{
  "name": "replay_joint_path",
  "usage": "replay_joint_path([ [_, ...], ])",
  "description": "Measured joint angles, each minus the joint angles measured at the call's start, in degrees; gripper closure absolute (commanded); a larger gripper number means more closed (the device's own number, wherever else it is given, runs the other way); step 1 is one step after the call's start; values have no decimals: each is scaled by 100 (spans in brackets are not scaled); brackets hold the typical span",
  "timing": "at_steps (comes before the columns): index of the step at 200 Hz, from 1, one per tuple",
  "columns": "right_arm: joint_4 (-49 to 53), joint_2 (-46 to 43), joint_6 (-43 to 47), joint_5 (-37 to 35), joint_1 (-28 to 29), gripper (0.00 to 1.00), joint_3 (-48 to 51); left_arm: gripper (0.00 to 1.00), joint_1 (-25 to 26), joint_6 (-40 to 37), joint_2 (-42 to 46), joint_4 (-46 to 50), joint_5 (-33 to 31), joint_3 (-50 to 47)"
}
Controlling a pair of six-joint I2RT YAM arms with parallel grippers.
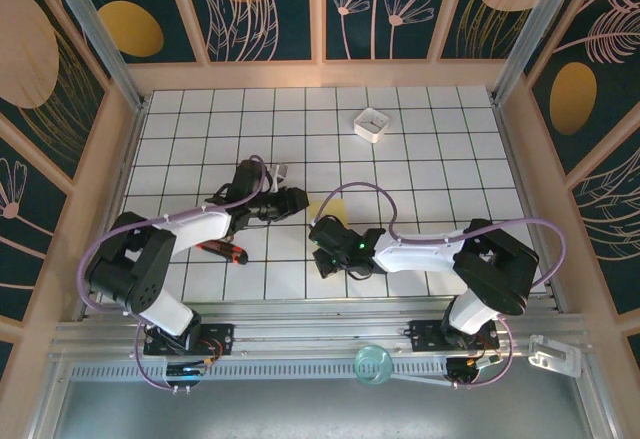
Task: Fold a paper plane with a square sheet of paper (pick it up from the middle)
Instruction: Turn over the paper at the center of the table, then third fold the triangle at the center of the table.
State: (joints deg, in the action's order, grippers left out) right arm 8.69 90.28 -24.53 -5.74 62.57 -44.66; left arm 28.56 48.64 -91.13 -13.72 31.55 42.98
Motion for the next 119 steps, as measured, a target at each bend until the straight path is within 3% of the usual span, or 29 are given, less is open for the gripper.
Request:
replay_joint_path([
  [69, -304, 0, -39, 24, 0, 93, 101, 63, 153, 7, -1088, -17, 372, 601],
  [119, -358, 0, -90, 24, -22, 93, 157, 64, 306, -192, -1364, 162, 396, 844],
])
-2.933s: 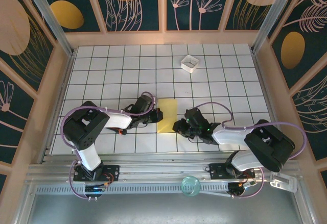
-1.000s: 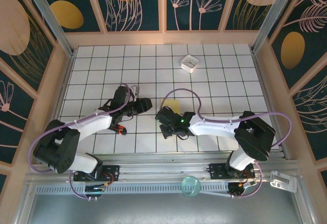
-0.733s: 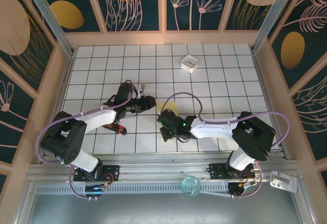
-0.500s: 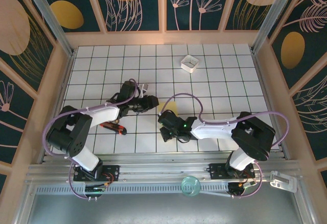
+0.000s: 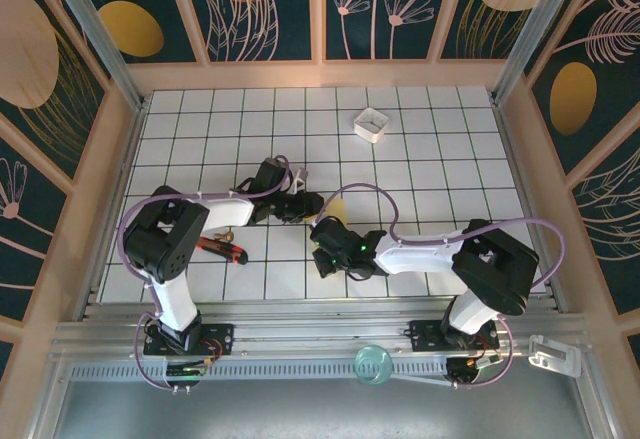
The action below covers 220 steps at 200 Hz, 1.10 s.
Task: Fold a paper plane with a square sheet of paper (pick it up from the middle)
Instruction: Third fold the triangle at the center of the table.
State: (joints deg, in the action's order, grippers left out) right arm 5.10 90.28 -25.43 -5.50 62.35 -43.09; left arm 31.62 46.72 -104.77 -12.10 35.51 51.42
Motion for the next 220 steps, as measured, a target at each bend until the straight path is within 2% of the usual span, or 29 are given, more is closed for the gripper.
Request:
replay_joint_path([
  [79, -173, -24, -7, 122, -127, 89, 195, 65, 0, -407, -341, 343, -101, 109],
  [220, -678, -448, 310, 564, -367, 82, 699, 69, -37, -1038, -697, 1130, 197, 728],
])
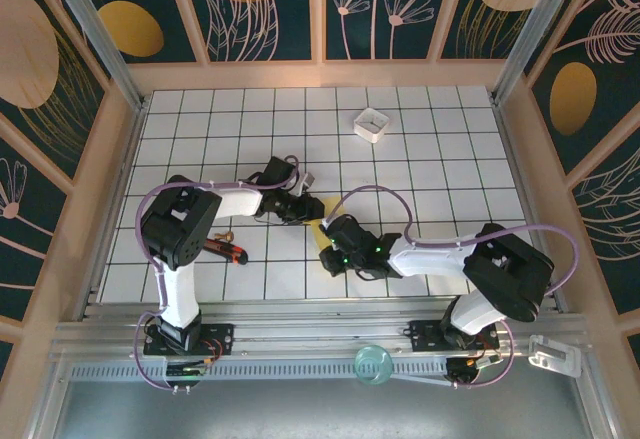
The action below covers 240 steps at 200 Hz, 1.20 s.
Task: Fold a paper plane with a square sheet of paper (pick it up from the middle)
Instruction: Third fold the triangle at the center of the table.
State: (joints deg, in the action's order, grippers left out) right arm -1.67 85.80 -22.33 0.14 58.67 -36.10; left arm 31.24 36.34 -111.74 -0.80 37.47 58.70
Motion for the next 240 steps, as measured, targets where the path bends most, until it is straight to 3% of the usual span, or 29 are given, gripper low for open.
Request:
replay_joint_path([
  [91, -348, -144, 177, 289, -210, 79, 249, 72, -17, -249, -153, 326, 107, 243],
  [144, -535, -186, 251, 452, -310, 90, 330, 75, -15, -420, -284, 636, 109, 485],
  [240, -940, -186, 151, 907, -490, 94, 330, 76, 116, -938, -501, 1202, -153, 1005],
])
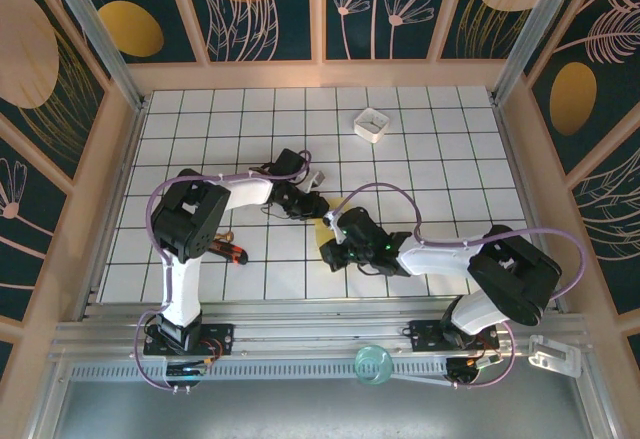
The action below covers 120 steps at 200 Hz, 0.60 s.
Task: Fold a paper plane with a square sheet of paper (pick it up from the middle)
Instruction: Third fold the triangle at the center of the table.
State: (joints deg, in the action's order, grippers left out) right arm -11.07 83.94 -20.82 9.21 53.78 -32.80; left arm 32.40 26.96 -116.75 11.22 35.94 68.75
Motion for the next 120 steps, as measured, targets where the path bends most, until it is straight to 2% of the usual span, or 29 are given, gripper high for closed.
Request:
replay_joint_path([
  [120, -267, 90, -201, 678, -546, 94, 164, 76, 35, -223, -72, 101, -44, 133],
])
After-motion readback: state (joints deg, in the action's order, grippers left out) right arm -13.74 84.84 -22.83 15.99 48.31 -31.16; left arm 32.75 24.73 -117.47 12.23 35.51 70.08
